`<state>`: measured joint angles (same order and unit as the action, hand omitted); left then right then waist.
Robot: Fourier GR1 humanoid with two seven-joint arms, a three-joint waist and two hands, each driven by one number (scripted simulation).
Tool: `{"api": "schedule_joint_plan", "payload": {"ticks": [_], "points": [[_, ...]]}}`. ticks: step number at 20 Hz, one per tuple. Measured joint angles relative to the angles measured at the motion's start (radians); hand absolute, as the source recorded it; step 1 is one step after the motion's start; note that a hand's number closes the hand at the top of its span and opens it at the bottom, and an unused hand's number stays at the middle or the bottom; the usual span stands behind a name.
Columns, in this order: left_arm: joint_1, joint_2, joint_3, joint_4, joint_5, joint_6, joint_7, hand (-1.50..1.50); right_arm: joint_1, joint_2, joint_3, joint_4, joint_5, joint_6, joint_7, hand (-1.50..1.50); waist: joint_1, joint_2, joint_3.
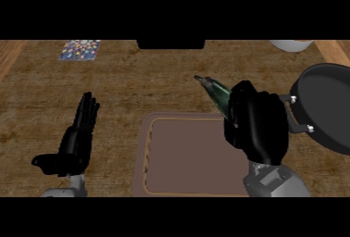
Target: Pick the eggplant from the tray and place it in the pot
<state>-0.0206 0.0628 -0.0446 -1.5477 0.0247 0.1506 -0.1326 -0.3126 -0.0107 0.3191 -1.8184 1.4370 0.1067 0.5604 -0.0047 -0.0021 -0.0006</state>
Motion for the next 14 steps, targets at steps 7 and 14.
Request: {"api": "schedule_joint_plan", "payload": {"ticks": [7,14], "points": [[0.028,-0.014,-0.027,-0.053,-0.024,0.012,0.028,0.0,-0.041,-0.064,-0.167,-0.047,-0.024,0.058,0.015,1.5,0.004,0.001,0.001],[0.045,-0.016,-0.027,-0.071,-0.027,0.01,0.032,0.0,-0.038,-0.188,-0.394,0.008,-0.149,0.023,-0.09,1.5,0.005,0.002,0.001]]}}
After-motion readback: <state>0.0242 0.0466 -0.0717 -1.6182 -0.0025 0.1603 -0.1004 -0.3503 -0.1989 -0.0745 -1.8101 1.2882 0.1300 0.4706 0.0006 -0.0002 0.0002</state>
